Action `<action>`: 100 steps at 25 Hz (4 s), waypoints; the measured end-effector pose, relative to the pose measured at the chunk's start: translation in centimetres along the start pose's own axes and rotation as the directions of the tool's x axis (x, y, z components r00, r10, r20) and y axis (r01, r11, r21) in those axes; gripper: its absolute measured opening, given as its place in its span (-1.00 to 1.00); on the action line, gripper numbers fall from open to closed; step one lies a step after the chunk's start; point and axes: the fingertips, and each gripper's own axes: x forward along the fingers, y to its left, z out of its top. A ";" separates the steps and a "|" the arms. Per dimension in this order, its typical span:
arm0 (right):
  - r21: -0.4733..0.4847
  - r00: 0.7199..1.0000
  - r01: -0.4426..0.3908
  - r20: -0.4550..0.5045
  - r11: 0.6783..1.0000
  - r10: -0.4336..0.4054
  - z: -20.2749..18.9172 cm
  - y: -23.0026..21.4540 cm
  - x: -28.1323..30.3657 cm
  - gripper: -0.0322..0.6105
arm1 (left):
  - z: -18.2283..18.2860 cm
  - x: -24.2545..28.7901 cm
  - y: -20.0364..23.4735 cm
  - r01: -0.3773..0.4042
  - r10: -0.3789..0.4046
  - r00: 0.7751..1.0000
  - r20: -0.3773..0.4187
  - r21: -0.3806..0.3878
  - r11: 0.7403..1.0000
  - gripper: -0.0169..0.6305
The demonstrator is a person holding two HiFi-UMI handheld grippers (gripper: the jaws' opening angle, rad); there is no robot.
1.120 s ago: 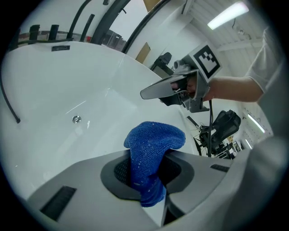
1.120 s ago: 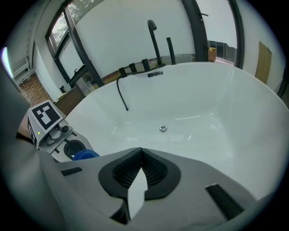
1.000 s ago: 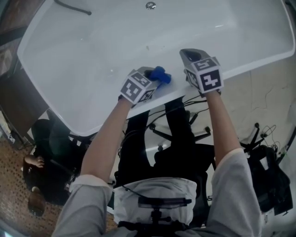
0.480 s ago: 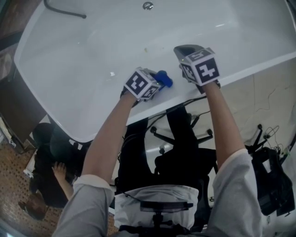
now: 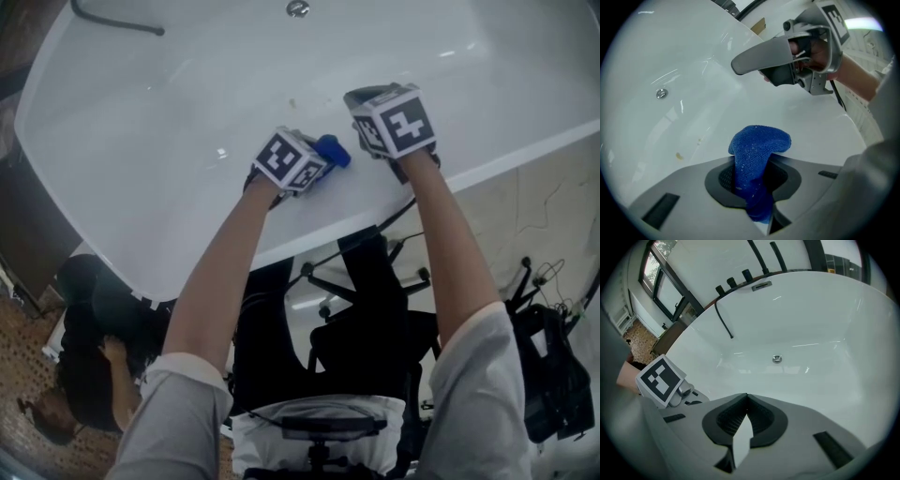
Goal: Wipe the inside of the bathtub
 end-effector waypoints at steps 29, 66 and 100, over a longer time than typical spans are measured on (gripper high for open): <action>0.054 0.998 -0.005 -0.055 0.999 0.008 1.4 -6.6 11.8 -0.87 | 1.6 11.7 12.7 -0.076 0.077 0.997 -0.017 0.048 0.996 -0.70; 0.087 0.997 0.033 -0.073 0.996 -0.027 1.9 -7.7 12.6 -0.87 | -1.2 15.9 20.6 -0.244 0.307 0.932 -0.194 0.293 0.924 -0.71; 0.062 0.995 0.044 -0.090 0.997 -0.039 2.5 -7.6 12.6 -0.87 | 1.3 13.3 24.7 -0.358 0.404 0.910 -0.091 0.316 0.879 -0.70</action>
